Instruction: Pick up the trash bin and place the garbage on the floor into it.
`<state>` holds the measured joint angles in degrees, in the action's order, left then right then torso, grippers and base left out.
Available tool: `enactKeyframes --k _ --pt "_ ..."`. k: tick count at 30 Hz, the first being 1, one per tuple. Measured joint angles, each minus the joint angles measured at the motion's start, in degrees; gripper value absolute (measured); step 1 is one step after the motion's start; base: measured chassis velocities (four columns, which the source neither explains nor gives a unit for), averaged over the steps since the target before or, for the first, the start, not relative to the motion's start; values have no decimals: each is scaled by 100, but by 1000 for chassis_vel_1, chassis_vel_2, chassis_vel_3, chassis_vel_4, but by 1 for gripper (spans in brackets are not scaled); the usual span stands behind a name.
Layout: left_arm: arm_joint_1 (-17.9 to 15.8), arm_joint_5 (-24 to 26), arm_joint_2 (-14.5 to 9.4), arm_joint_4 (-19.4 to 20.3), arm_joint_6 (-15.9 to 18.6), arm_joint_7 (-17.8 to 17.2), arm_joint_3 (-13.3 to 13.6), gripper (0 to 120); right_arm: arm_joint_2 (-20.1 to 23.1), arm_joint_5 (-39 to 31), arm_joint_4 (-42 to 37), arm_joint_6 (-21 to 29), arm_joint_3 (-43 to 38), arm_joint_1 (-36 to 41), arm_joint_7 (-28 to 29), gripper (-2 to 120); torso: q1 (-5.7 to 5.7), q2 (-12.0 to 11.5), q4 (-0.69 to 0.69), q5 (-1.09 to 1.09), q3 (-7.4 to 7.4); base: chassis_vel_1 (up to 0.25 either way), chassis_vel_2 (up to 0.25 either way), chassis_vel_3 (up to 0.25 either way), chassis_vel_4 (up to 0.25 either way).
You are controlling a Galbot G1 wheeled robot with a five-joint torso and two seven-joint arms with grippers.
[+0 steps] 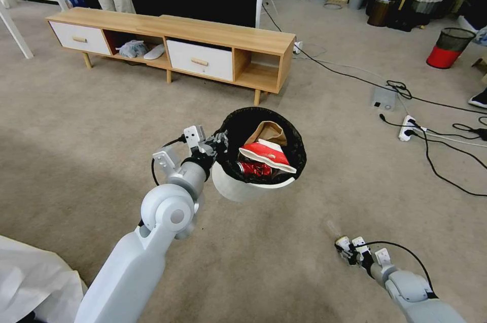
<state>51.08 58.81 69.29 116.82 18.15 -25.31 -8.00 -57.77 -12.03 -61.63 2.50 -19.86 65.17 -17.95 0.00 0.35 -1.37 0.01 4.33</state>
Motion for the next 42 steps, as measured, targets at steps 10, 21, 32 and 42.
enactKeyframes --k 10,21,32,42 --pt "-38 -8 21 -34 0 3 13 7 39 -14 -215 -11 -32 19 -56 39 0 0 0 0 0 0 0 0 0" --pt "-32 -10 26 -59 0 4 13 7 140 14 -1379 -68 -515 189 -30 39 0 0 0 0 0 0 0 0 0" --pt "-7 47 -10 -46 1 -69 -4 7 269 -188 -2235 -352 -1339 98 -47 39 0 0 0 -1 0 0 0 0 0" --pt "7 135 -62 -4 17 -113 -7 7 432 -848 -3022 -410 -1999 1 -42 39 0 0 0 0 0 0 0 0 0"
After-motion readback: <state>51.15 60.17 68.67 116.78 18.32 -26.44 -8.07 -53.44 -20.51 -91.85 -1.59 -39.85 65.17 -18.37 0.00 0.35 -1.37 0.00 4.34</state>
